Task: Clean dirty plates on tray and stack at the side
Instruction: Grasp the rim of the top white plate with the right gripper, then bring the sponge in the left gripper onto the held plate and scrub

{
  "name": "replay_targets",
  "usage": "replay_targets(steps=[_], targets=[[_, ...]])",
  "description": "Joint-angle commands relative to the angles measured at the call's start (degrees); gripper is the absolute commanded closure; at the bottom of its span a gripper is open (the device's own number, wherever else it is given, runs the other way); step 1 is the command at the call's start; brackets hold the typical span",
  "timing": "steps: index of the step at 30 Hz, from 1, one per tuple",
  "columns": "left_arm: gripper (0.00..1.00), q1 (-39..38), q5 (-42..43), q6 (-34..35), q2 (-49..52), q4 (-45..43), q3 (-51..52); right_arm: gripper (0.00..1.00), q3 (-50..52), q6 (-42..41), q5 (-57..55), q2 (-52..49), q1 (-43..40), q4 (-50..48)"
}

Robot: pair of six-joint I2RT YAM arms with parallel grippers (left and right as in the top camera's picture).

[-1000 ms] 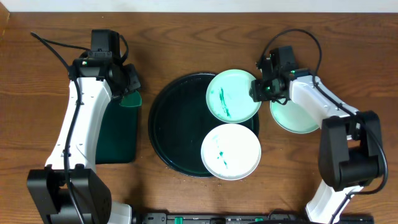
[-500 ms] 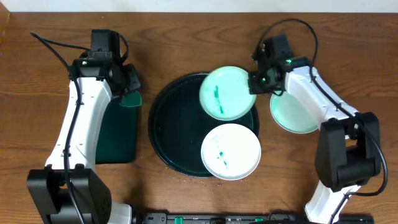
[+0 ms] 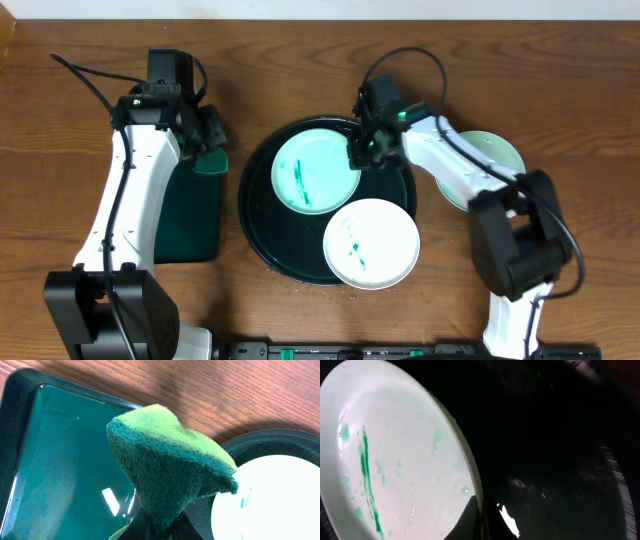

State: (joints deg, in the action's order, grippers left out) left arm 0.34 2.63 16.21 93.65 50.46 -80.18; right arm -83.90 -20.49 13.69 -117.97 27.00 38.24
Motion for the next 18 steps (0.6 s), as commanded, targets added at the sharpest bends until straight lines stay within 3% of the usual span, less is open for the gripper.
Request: replay_targets(steps=[1, 11, 18], targets=[[0.93, -0.7, -0.1, -1.3, 0.7, 0.6, 0.5, 0.99, -0.7, -2.4, 0.9, -3.1, 0.9, -0.3], [0.93, -12.8, -0.1, -3.0, 2.1, -0.2, 0.5, 0.99, -0.7, -2.4, 3.9, -5.6, -0.3, -1.2], [0.93, -18.3, 4.4, -1.4, 12.1, -0.7, 0.5, 0.99, -0.7, -2.2, 3.7, -5.6, -0.1, -0.9]])
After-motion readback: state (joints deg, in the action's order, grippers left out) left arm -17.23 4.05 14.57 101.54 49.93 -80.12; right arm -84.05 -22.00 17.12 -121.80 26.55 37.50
